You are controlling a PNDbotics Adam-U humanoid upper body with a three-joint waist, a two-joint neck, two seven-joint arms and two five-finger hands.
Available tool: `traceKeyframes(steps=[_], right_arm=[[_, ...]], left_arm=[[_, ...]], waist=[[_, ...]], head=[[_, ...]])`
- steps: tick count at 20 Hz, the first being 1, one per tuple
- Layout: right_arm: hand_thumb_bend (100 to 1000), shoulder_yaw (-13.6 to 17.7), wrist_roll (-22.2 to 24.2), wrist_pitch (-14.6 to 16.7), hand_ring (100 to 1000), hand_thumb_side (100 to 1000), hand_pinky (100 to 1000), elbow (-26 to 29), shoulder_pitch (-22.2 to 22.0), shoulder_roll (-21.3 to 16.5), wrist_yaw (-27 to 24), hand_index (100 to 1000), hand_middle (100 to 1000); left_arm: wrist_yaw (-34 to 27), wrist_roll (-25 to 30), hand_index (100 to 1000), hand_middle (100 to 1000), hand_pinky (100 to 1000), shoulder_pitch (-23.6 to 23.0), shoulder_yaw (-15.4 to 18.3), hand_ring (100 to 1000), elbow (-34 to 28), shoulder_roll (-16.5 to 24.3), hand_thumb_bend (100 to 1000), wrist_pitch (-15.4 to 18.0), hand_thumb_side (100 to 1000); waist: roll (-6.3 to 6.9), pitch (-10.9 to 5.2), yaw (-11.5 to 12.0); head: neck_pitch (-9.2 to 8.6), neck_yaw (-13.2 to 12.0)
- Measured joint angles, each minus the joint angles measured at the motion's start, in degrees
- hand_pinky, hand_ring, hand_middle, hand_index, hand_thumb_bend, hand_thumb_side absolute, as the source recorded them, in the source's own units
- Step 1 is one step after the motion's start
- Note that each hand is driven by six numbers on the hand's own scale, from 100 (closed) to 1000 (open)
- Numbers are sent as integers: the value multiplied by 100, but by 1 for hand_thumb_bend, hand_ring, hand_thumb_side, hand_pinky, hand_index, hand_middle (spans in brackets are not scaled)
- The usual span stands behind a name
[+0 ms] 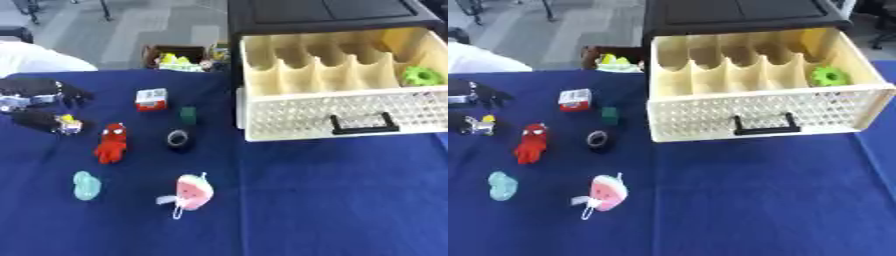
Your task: Pick up objects from table and place into drawer.
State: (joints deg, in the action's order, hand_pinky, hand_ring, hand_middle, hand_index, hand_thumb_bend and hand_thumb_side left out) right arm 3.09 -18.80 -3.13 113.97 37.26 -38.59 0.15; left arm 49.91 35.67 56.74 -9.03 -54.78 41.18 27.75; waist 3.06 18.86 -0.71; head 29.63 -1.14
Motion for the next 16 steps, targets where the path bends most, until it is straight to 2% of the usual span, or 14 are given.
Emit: traceKeyframes(steps=[11,16], right_arm=[[100,7,-31,-50,363,1000,694,0,-32,8,-49,755,314],[100,7,-4,-104,357,1000,695,0,-48,54,-87,744,307]], left_arm=[[552,-188,1000,772,714,100,-58,761,284,-193,580,188,1000],[714,-338,1000,778,711,100,-133,759,408,-247,563,338,1000]], waist=[[33,27,-47],[36,54,-49]], head=[[0,-29],[0,-31]])
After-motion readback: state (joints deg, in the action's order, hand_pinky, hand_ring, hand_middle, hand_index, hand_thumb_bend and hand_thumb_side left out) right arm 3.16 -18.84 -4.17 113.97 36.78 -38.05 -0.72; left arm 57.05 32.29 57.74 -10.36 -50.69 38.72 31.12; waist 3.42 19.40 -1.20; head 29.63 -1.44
